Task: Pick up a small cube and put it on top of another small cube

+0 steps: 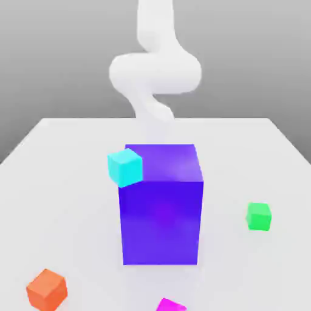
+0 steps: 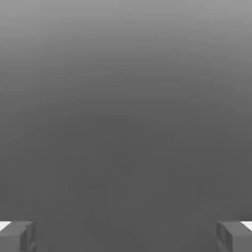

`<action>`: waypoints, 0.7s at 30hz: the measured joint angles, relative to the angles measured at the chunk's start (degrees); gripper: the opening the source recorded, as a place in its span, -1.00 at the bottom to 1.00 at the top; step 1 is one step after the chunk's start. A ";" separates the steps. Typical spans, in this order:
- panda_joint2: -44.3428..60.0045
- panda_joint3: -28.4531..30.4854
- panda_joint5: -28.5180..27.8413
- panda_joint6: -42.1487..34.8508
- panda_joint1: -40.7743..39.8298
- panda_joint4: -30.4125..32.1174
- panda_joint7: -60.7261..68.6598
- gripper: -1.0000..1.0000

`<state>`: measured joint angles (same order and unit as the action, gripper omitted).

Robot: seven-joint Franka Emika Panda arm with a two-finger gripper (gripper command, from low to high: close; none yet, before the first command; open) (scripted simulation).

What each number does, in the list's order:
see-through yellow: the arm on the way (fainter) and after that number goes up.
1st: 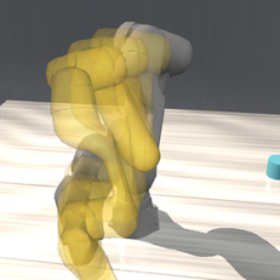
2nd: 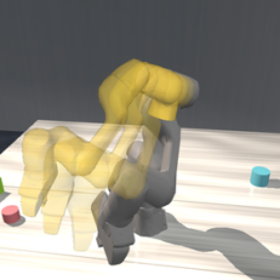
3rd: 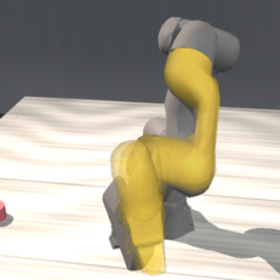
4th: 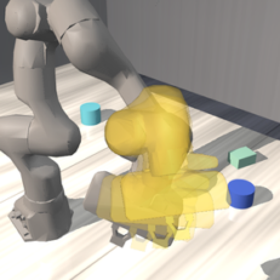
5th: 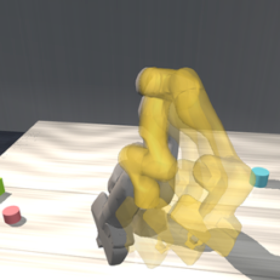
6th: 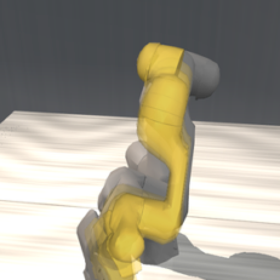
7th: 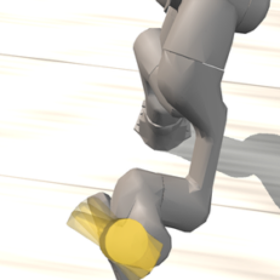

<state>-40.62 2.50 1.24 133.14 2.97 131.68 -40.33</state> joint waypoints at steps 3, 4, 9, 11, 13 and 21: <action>6.52 2.92 1.94 1.71 3.37 -0.13 7.17 0.00; 8.61 3.96 2.49 2.23 4.55 -0.18 9.43 0.00; 19.02 8.06 6.20 4.95 9.21 -0.38 21.26 0.00; 23.24 8.92 7.97 5.94 10.26 -0.48 26.19 0.00; 27.43 9.85 9.61 6.99 11.42 -0.57 31.05 0.00; 43.84 10.21 13.84 11.41 13.17 -0.87 48.78 0.00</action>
<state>3.22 12.72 15.08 144.55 16.14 130.81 8.44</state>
